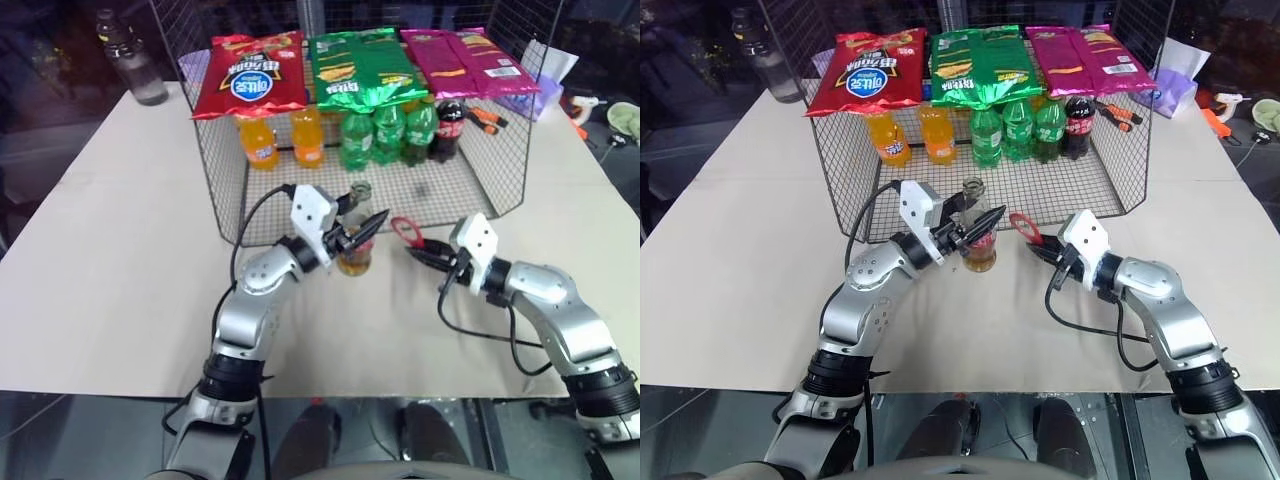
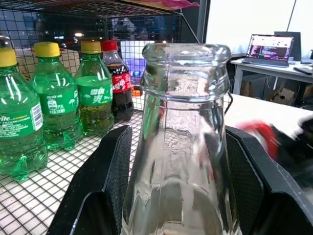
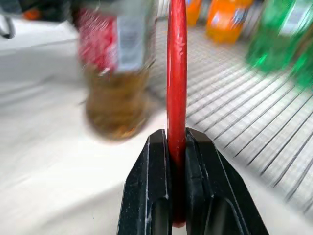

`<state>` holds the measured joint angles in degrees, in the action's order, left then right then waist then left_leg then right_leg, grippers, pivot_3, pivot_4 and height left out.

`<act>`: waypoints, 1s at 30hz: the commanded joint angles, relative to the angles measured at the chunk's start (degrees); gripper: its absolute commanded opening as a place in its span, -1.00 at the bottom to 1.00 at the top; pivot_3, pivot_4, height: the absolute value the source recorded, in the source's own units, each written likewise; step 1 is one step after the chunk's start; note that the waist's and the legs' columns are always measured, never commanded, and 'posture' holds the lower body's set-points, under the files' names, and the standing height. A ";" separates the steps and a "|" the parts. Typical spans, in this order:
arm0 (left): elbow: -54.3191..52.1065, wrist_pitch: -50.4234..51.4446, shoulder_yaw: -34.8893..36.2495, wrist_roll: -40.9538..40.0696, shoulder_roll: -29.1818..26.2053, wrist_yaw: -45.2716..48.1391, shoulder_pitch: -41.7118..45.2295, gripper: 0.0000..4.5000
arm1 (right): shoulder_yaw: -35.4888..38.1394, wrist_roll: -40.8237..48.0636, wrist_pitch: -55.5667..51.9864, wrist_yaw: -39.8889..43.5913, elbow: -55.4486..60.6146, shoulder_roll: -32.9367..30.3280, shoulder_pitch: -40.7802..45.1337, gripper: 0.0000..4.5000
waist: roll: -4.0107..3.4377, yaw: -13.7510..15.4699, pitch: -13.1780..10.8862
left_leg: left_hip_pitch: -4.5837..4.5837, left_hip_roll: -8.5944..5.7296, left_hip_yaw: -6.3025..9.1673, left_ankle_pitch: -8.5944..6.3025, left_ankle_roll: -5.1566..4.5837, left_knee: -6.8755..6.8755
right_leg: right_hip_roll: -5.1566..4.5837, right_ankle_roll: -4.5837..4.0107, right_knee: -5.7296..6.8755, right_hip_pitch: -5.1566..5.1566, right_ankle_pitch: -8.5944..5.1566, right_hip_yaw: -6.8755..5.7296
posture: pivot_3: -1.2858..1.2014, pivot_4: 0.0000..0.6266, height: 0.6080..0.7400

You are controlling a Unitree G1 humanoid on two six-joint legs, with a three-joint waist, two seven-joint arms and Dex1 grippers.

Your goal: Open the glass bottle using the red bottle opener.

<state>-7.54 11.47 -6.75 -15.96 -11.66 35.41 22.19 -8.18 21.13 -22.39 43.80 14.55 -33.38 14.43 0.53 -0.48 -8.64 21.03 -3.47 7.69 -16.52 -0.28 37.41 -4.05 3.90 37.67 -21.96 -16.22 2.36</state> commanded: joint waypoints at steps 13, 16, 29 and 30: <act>-0.87 0.03 -0.24 -0.33 -0.54 0.17 -0.84 0.09 | 0.24 -4.99 -3.33 -3.98 -0.09 1.18 0.63 0.35 | 0.03 0.06 -0.02 | 0.01 -0.01 -0.02 0.01 0.01 0.03 | 0.01 0.01 -0.01 0.00 0.00 -0.02 | 0.03 -0.52 1.00; -0.82 -0.07 -0.13 -0.44 -0.53 0.20 -0.78 0.09 | -0.15 -5.93 -2.43 -3.89 -0.69 1.48 0.84 0.35 | 0.04 0.11 -0.02 | 0.01 -0.01 0.00 0.01 0.01 0.03 | 0.01 0.01 -0.01 0.00 0.00 -0.03 | 0.03 -0.52 1.00; -1.31 -0.89 -0.50 -0.49 -0.51 0.05 -1.41 0.44 | -0.55 -8.52 0.42 -3.77 -1.57 2.76 0.20 0.39 | 0.04 -0.01 -0.02 | 0.01 -0.01 -0.01 0.01 0.01 0.03 | 0.01 0.01 -0.01 0.00 0.00 -0.02 | 0.03 -0.52 1.00; -1.28 -0.94 -0.48 -0.43 -0.53 0.01 -1.38 0.63 | -0.54 -8.62 0.49 -3.73 -1.61 2.84 0.20 0.39 | 0.04 -0.03 -0.02 | 0.01 -0.01 -0.02 0.01 0.01 0.03 | 0.01 0.01 -0.01 -0.01 0.00 -0.02 | 0.03 -0.52 1.00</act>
<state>-7.72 11.01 -7.09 -16.45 -12.13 35.28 20.81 -9.57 12.47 -23.12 39.90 12.30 -30.74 14.60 0.57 -0.51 -8.66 21.04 -3.49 7.67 -16.52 -0.27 37.44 -4.04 3.90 37.66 -21.97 -16.22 2.34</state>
